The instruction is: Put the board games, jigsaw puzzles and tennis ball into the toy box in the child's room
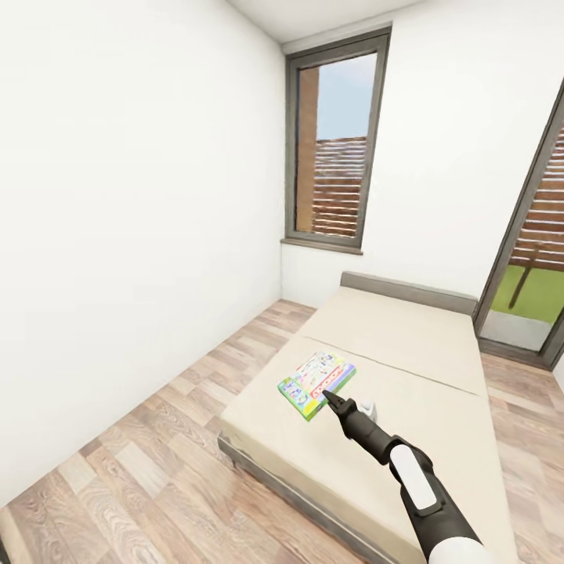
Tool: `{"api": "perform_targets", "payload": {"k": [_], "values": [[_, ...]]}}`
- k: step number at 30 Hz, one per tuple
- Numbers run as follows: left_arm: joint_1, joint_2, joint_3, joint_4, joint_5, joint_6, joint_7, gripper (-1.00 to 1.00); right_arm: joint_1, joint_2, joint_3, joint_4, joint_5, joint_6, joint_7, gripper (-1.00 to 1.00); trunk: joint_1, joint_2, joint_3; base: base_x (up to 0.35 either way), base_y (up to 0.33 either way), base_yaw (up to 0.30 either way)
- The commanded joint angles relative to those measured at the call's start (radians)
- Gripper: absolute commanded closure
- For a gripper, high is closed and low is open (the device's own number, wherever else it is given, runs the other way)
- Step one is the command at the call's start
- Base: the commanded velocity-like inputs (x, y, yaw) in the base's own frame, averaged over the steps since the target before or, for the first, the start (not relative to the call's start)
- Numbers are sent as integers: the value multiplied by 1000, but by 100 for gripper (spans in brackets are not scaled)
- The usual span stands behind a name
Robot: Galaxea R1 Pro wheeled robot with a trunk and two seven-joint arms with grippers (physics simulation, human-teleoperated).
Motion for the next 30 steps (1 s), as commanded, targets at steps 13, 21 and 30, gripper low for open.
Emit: {"api": "perform_targets", "payload": {"k": [13,21,30], "values": [[-1,-15,9,1,-10,-2,4,-100,-1,2,-5,-1,-4,9,0,100,1,-2,-3,-62,0,168],[-1,-16,9,1,-11,-6,4,-100,-1,2,-5,-1,-4,8,-1,100,1,-2,-7,-105,0,282],[2,-17,9,1,-11,-7,4,-100,-1,2,-5,-1,-4,8,-1,100,1,-2,-11,-4,0,283]]}}
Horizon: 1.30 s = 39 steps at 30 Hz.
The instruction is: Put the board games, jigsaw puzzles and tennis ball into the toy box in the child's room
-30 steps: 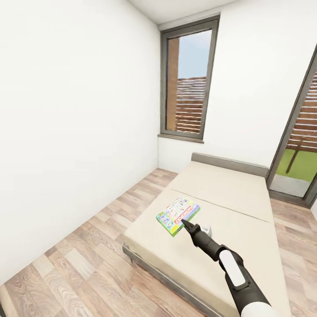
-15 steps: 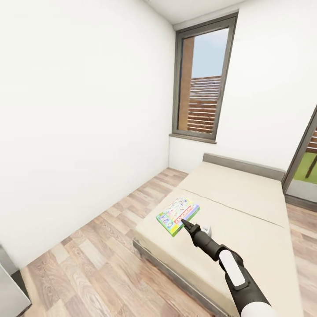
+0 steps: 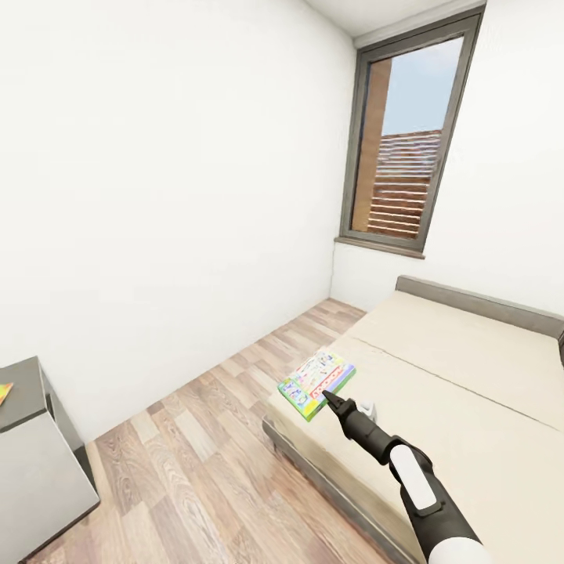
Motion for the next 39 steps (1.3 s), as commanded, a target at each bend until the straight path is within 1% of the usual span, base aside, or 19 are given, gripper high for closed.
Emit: {"api": "perform_targets", "payload": {"k": [1,39], "values": [[-1,0,8,2,-9,-3,3,-100,-1,1,-5,-1,-7,9,1,100,1,-2,-3,0,0,283],[5,-2,6,2,-12,-2,3,-100,0,2,-4,-1,-7,9,1,100,1,-2,-21,0,0,283]]}}
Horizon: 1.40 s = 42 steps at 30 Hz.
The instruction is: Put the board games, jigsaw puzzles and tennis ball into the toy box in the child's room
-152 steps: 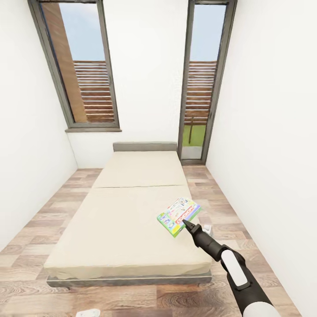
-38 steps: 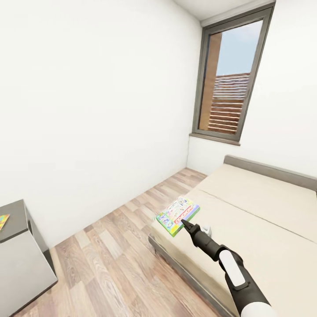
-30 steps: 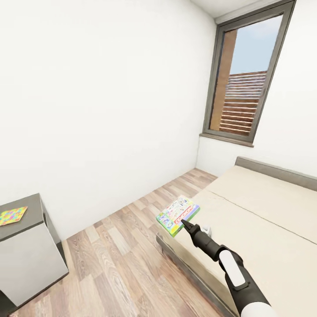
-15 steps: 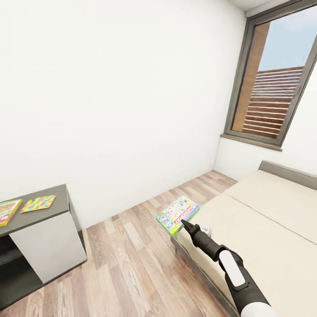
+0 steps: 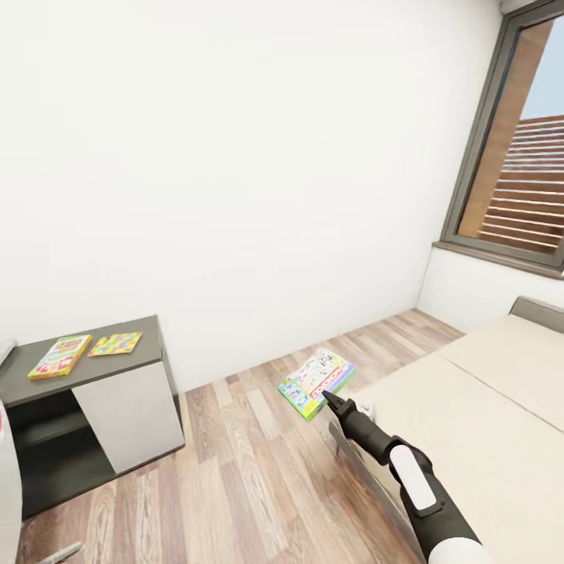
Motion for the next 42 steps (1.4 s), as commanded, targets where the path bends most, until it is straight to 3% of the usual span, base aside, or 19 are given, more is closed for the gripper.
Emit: {"api": "perform_targets", "payload": {"k": [1,10,13,15,20,25,28,32,35,42], "values": [[-1,0,8,2,-10,-3,3,-100,-1,1,-5,-1,-8,9,1,100,1,-2,-3,0,0,283],[5,-11,7,2,-12,-3,1,-100,-1,1,-5,-1,-8,9,1,100,1,-2,-7,0,0,283],[13,-15,7,1,-38,-4,0,-100,-1,0,-5,-1,-8,9,1,100,1,-2,-8,0,0,283],[18,-18,6,0,-87,-7,-1,-100,-1,0,-5,-1,-8,9,1,100,1,-2,-9,0,0,283],[20,-16,10,-5,-118,-9,-27,-100,-2,-1,-5,-1,-8,10,1,100,1,-2,-12,0,0,283],[19,-12,17,-15,-123,-8,-118,-100,-2,-11,-5,-1,-8,11,2,100,1,-2,-14,0,0,280],[15,-14,18,-27,-124,0,-140,-100,-2,-17,-7,-2,-8,11,4,100,1,-2,-15,0,0,144],[10,-19,16,-88,-125,41,-145,-100,0,-21,-11,-2,-9,12,7,100,1,-2,-15,0,0,33],[10,-32,14,-100,-128,81,-137,-100,2,-22,-14,-2,-9,13,8,100,1,-2,-15,0,0,7],[9,-42,7,-104,-129,105,-112,-100,2,-23,-17,-1,-9,13,7,100,1,-2,-15,0,0,1]]}}
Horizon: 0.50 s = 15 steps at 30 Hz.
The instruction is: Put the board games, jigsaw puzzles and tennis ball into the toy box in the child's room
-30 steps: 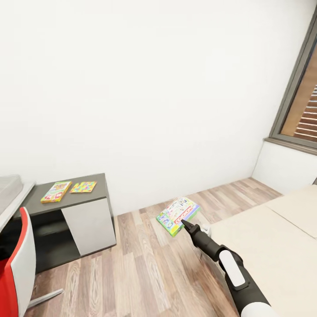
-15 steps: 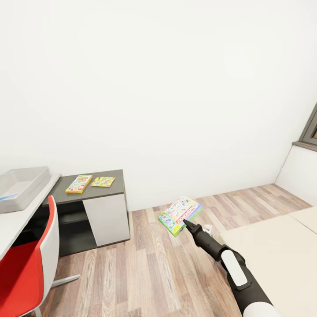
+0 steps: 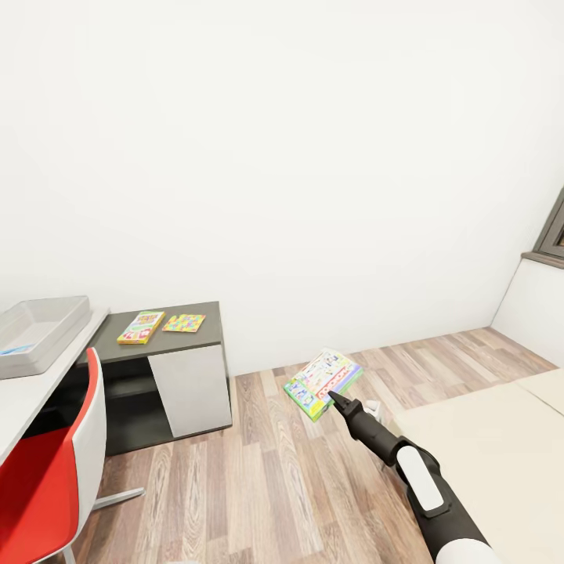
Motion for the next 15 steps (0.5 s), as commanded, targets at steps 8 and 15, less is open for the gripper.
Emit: {"api": "perform_targets", "payload": {"k": [8,15], "values": [[0,4,5,-3,-11,28,30,-100,-1,1,-5,0,-4,8,0,100,1,-2,-2,0,0,0],[-8,20,25,-89,5,86,26,-100,-1,-2,-6,0,-4,10,4,100,1,-2,-2,0,0,0]]}}
